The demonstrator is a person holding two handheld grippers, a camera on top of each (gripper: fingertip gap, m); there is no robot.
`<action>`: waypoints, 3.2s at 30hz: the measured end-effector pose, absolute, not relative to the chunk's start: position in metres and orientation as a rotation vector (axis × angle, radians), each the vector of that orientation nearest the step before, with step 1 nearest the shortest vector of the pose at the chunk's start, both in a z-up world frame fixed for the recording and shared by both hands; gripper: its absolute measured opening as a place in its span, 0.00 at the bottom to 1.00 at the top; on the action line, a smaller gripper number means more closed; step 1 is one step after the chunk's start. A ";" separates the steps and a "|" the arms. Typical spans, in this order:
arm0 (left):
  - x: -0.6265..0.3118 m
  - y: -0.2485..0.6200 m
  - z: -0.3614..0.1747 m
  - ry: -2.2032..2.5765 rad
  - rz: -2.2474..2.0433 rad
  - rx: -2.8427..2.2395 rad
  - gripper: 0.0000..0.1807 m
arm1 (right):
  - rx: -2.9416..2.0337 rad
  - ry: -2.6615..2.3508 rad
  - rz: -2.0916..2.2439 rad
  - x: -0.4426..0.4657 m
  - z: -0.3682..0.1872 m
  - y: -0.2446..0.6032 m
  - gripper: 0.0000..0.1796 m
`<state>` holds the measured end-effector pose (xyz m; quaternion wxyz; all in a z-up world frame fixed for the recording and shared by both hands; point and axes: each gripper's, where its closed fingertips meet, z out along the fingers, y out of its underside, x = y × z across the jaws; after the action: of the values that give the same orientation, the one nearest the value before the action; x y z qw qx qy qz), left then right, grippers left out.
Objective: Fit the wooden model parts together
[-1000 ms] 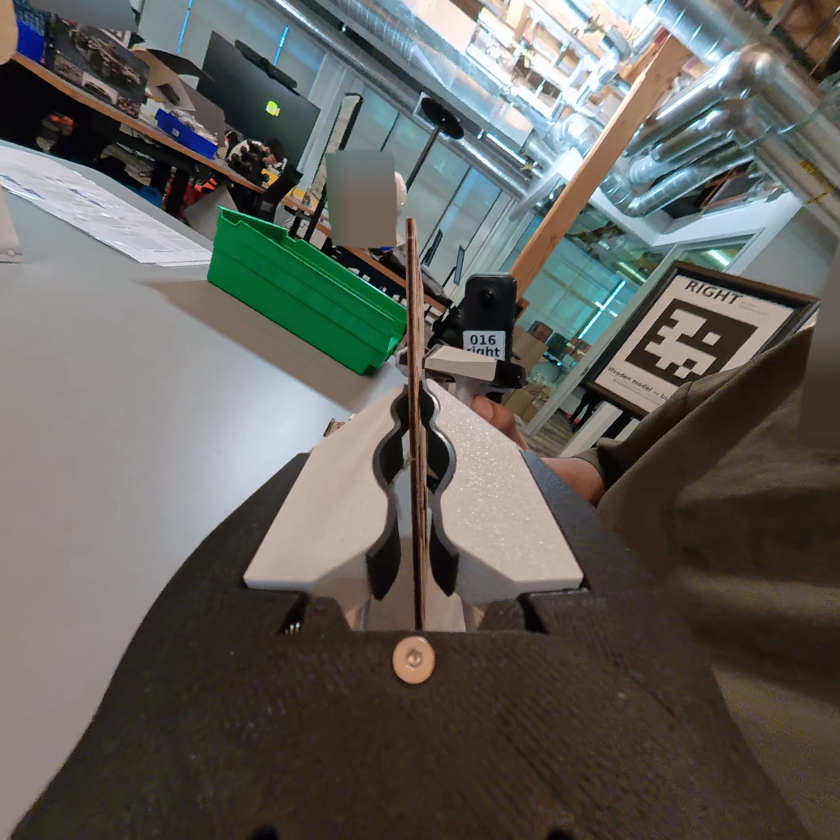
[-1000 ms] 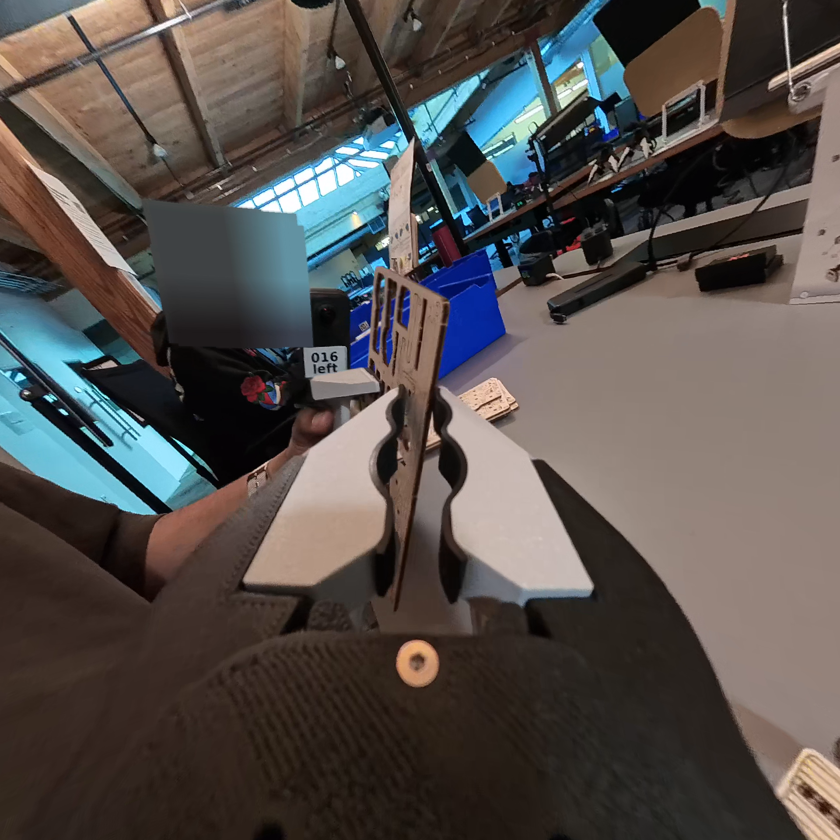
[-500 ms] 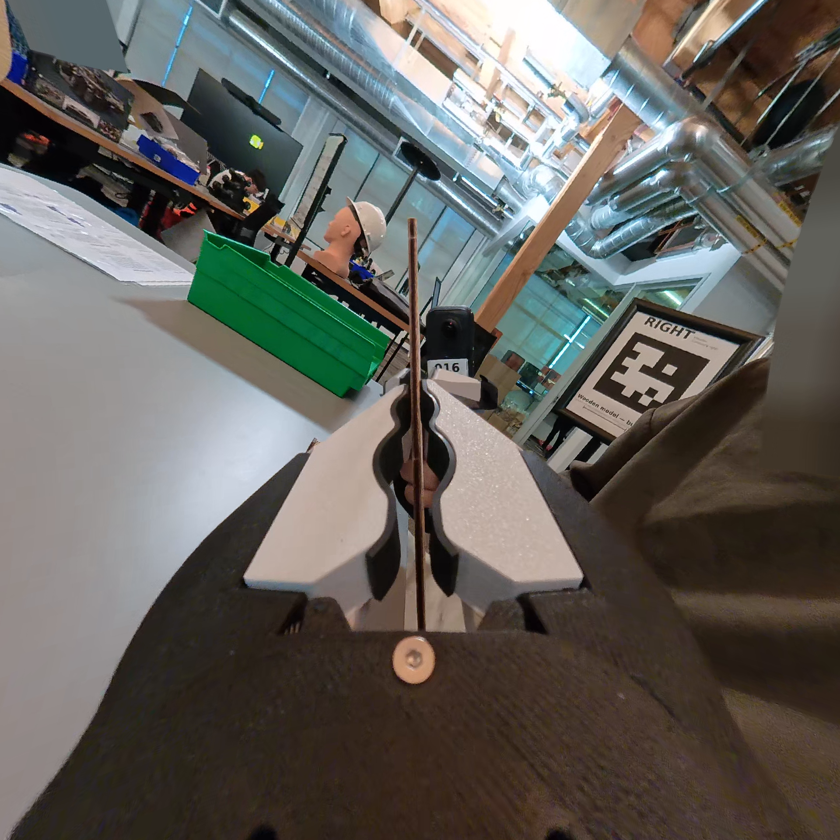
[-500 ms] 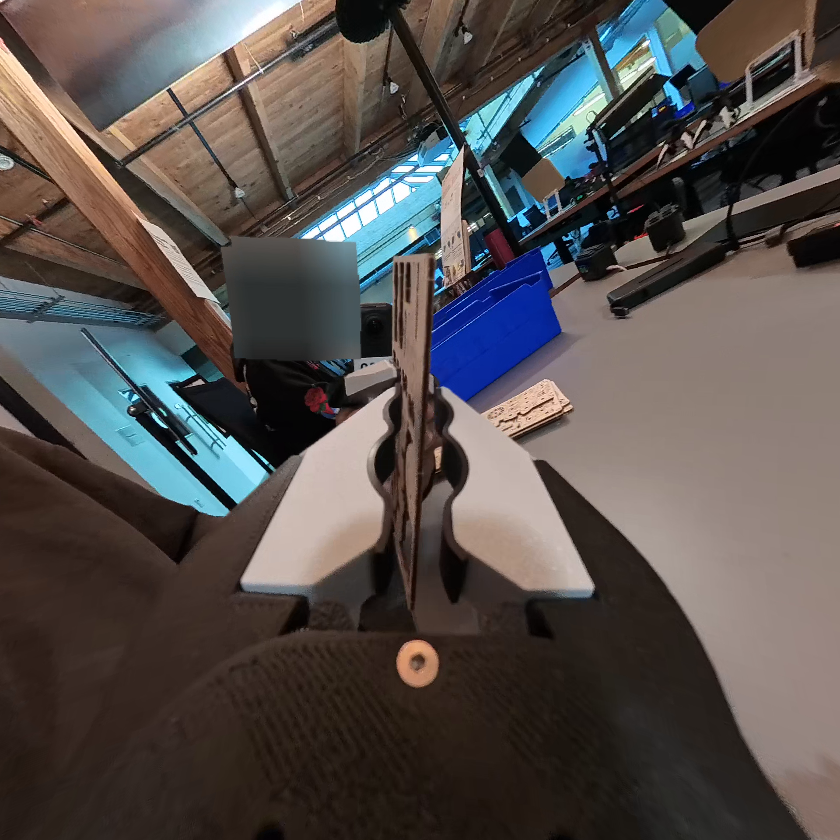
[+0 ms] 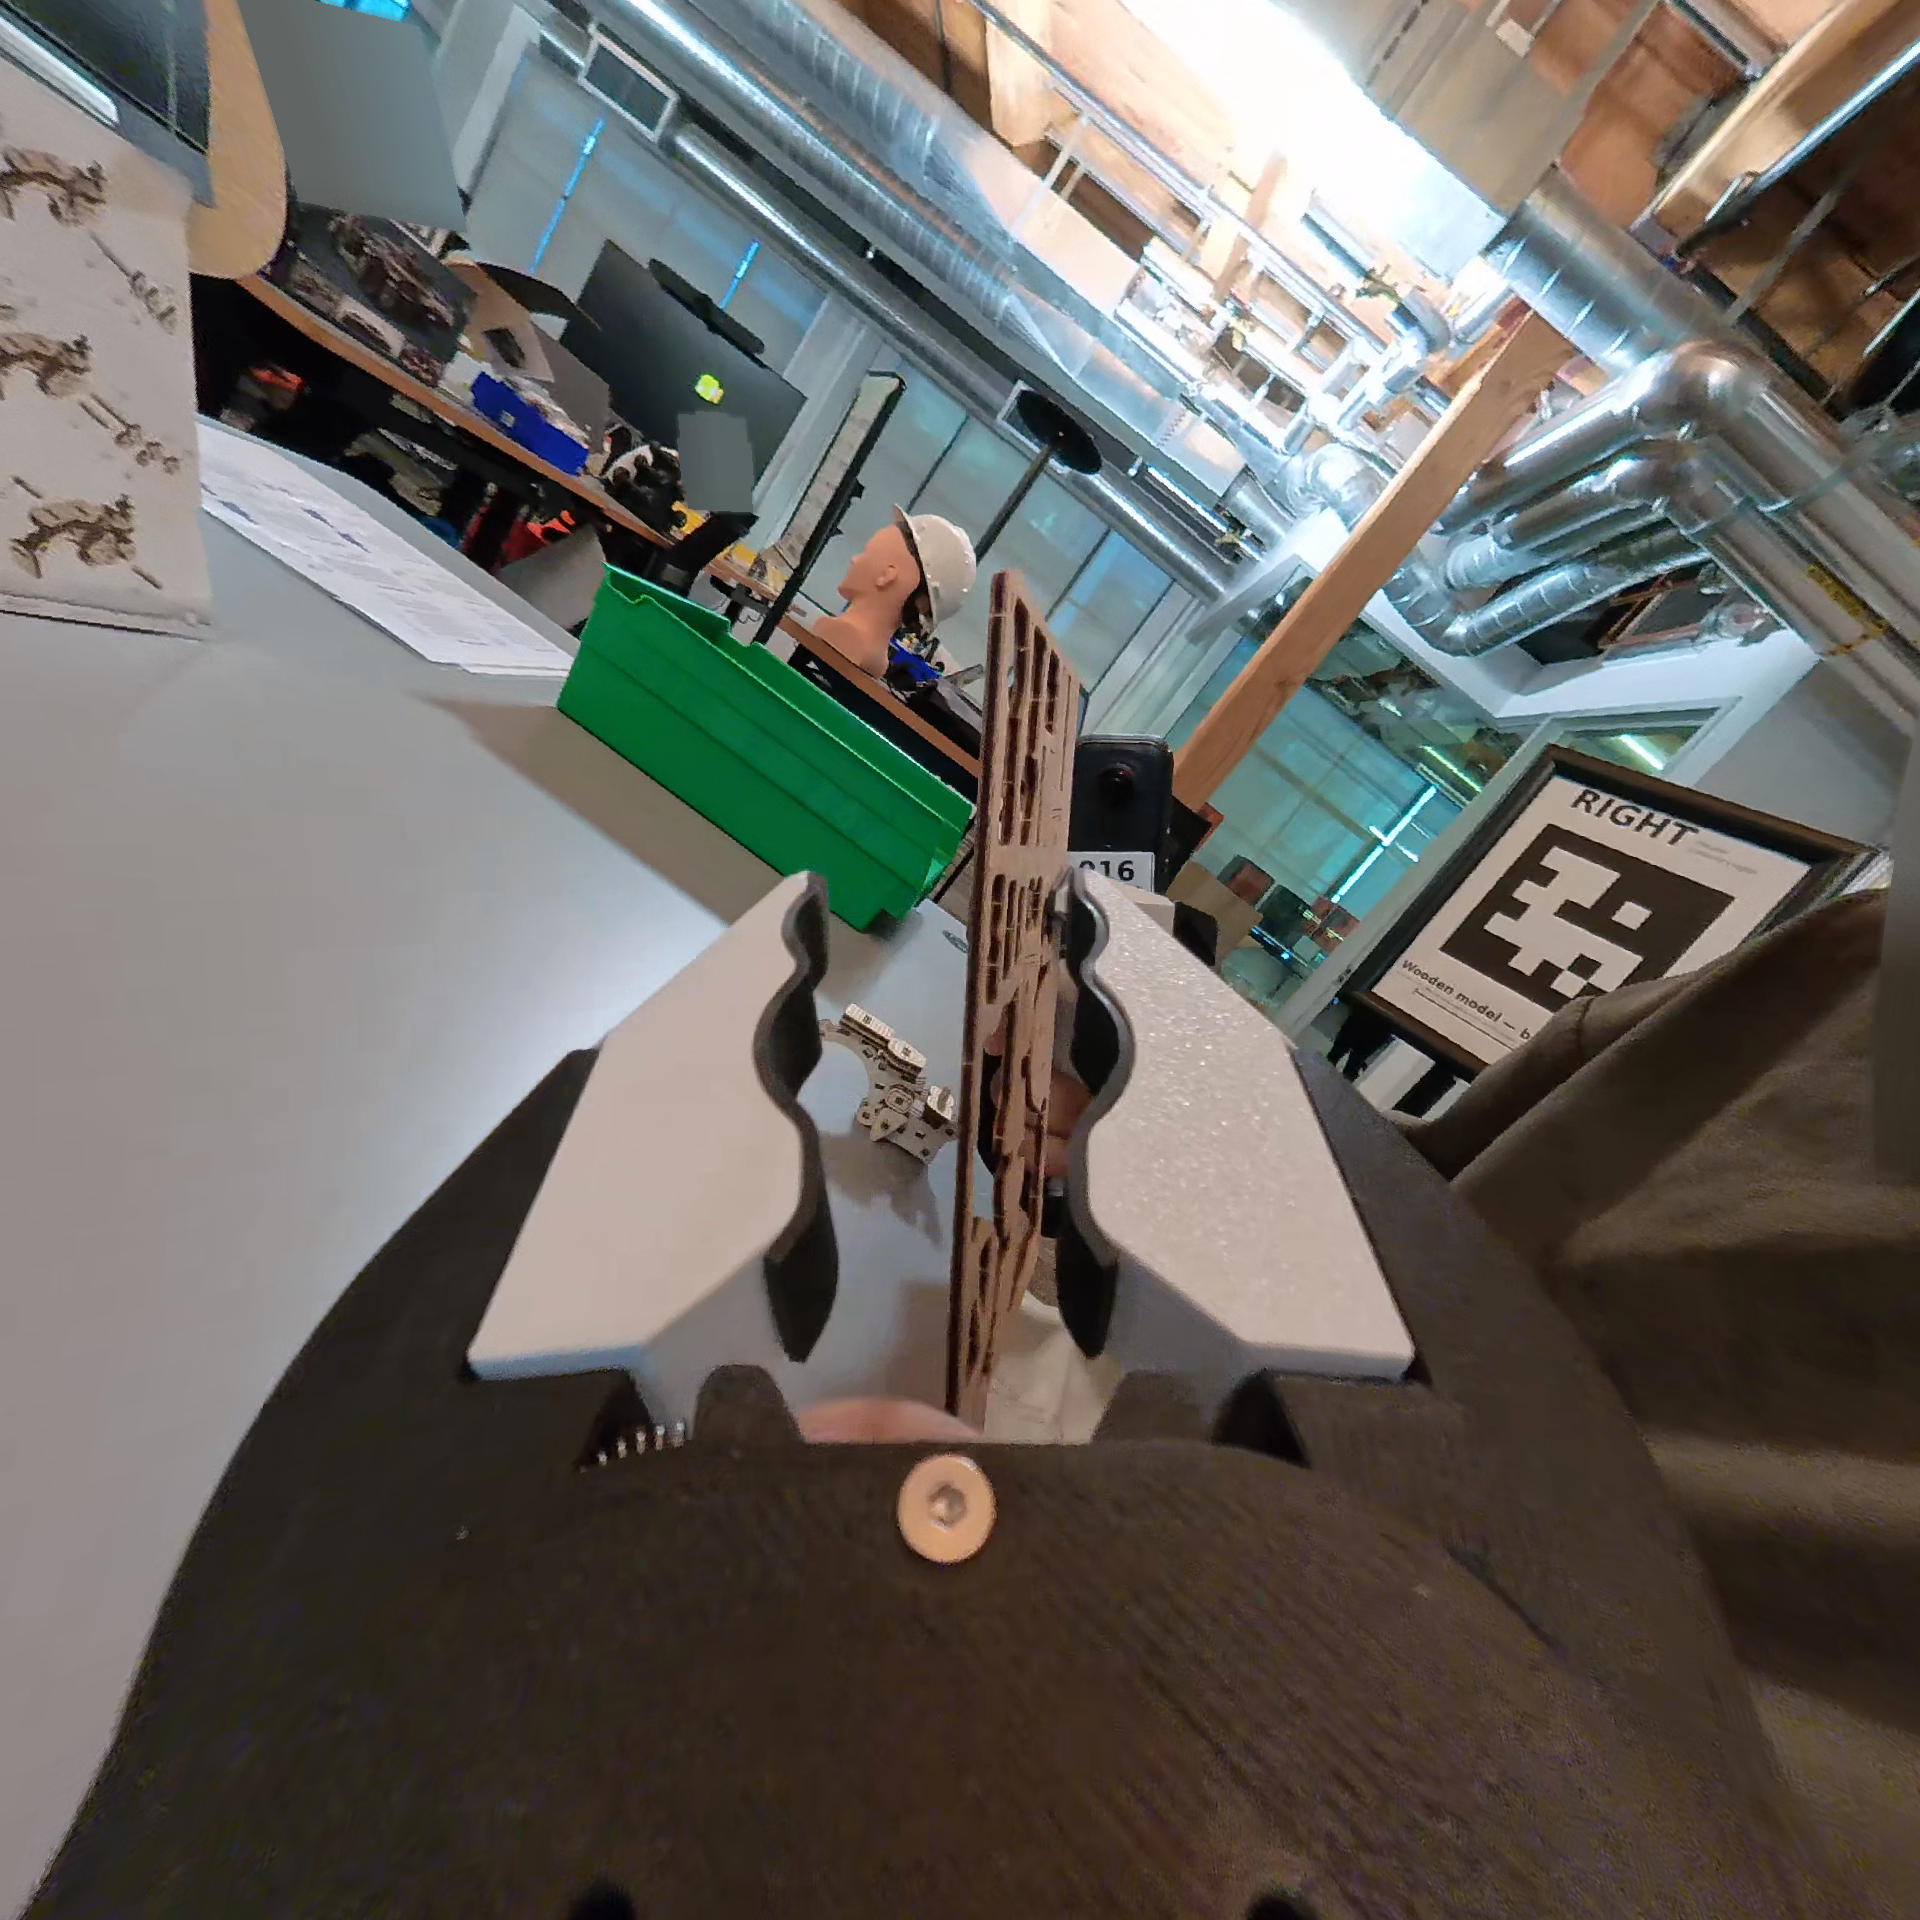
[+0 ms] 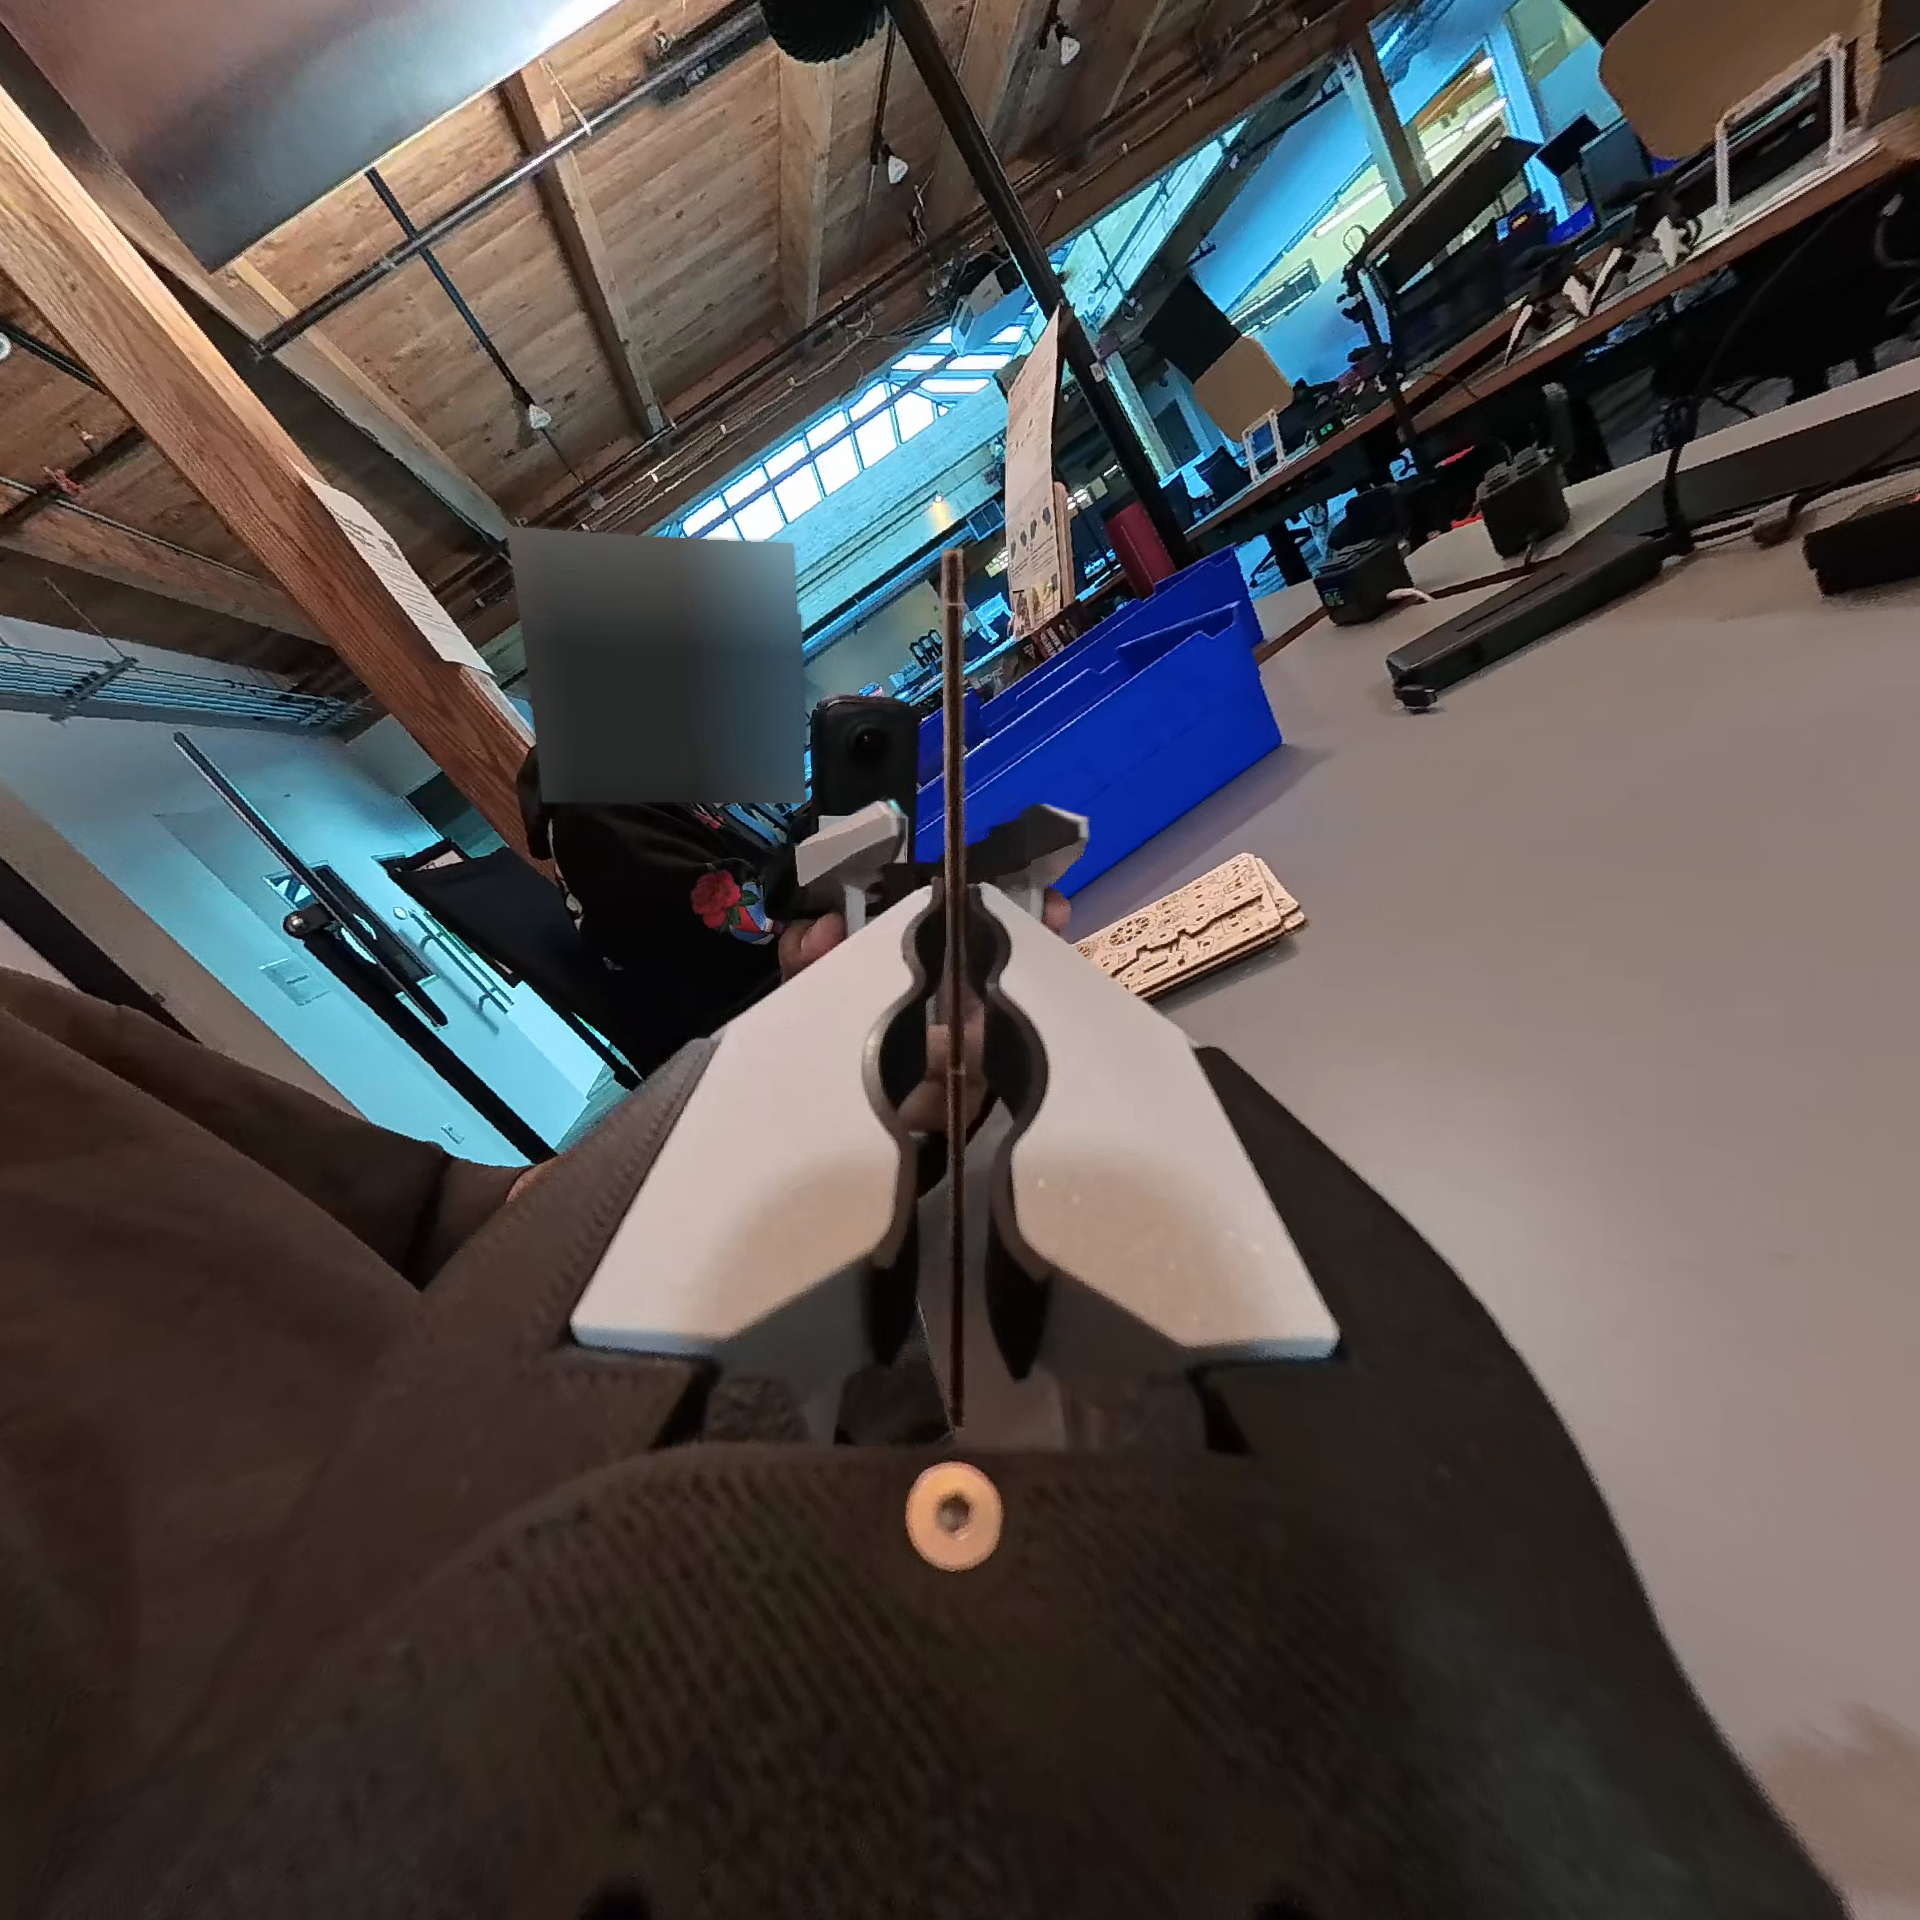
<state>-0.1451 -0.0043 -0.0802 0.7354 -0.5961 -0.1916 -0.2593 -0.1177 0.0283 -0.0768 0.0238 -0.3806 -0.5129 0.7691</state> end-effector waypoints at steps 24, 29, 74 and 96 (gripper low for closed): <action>-0.111 -0.007 -0.096 -0.319 -0.449 -1.437 0.15 | -1.159 -1.807 2.429 -0.116 -0.088 -0.019 0.00; -0.111 -0.018 -0.095 -0.338 -0.433 -1.415 0.08 | -1.158 -1.831 2.452 -0.119 -0.088 -0.028 0.00; -0.145 -0.063 -0.103 -0.565 -0.349 -1.347 0.00 | -0.717 -1.514 1.450 -0.143 -0.081 -0.027 0.07; -0.109 -0.042 -0.127 -0.398 -0.438 -1.568 0.00 | -0.901 -1.812 1.975 -0.131 -0.104 -0.044 0.08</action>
<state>-0.1091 -0.0423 -0.1269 0.6691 -0.6953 -0.1765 -0.1941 -0.1309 -0.0438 -0.1042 0.1562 -0.3148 -0.6328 0.6900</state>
